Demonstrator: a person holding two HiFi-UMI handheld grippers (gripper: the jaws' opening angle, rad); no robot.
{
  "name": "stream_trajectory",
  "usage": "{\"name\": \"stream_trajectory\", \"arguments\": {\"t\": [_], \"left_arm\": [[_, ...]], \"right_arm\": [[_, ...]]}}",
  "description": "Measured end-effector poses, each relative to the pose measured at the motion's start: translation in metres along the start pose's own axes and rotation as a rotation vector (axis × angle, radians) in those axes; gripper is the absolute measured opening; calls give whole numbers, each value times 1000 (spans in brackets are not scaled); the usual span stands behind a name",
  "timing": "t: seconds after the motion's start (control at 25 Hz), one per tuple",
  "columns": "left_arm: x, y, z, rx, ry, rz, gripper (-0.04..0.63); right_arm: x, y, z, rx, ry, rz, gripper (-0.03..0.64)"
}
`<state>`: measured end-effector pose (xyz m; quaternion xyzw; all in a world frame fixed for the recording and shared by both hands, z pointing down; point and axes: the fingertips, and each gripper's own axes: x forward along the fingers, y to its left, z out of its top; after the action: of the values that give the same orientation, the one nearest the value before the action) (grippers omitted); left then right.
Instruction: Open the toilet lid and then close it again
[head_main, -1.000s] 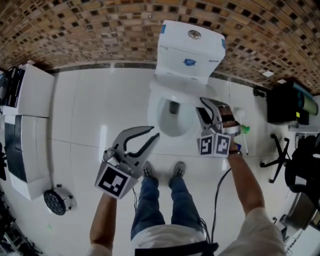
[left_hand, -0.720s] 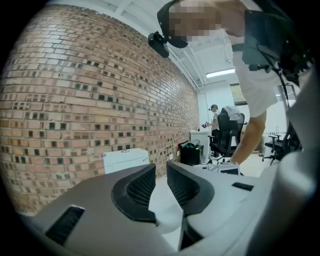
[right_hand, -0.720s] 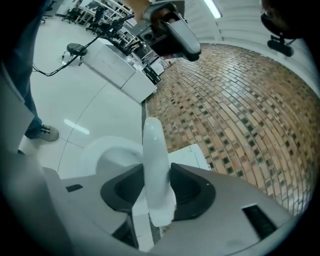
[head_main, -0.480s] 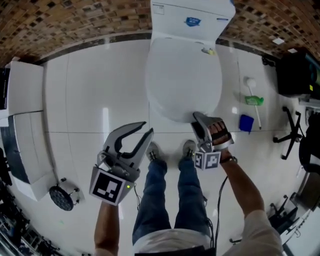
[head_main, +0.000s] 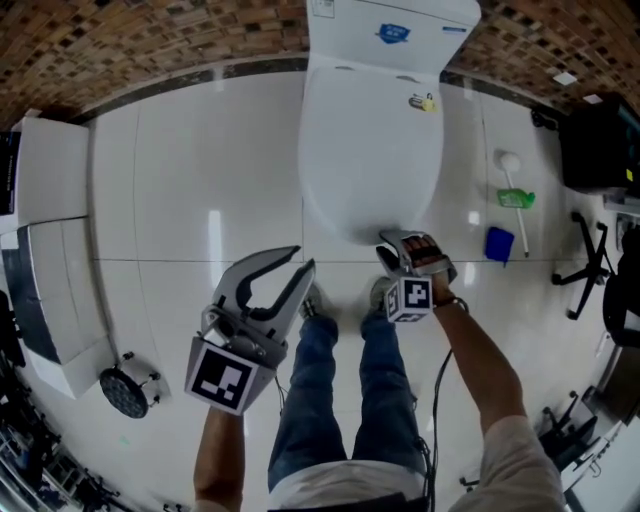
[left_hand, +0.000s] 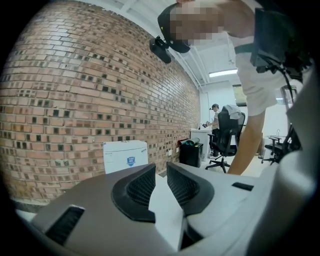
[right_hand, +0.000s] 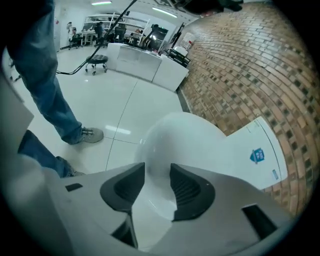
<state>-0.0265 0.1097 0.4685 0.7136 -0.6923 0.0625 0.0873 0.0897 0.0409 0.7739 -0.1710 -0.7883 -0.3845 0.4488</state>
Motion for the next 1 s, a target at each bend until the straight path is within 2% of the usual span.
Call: {"name": "stream_trajectory", "arguments": {"t": [0.08,0.2,0.32,0.4,0.48,0.64,0.84,1.0], "left_arm": [[3,-2,-3,-7,1,-1,66],[5,-4,-3,-12,3,-8,66],[1,-7,7,-9,25,-21,66],[-6,-13,18,17,72,-41,66],[-11,-21,38,44,89,-58,66],[-6,-36,95,71,34,-88,66],[-15,-75,153,32,-5,-125,66],[-22,-88,182,68,-25,-137,66]], "right_arm": [[-1,0,1,32,14,25,166],[-16,-4,7,136,-6,20,166],[-67,-28,25,311,-68,-33,166],[-118,-54,38,431,-138,-90,166],[-174,-86,50,534,-207,-145,166],[-276,-155,75,662,-379,-234,166],[-378,-188,107,802,-566,-184,164],[-413,-198,119,854,-648,-196,164]]}}
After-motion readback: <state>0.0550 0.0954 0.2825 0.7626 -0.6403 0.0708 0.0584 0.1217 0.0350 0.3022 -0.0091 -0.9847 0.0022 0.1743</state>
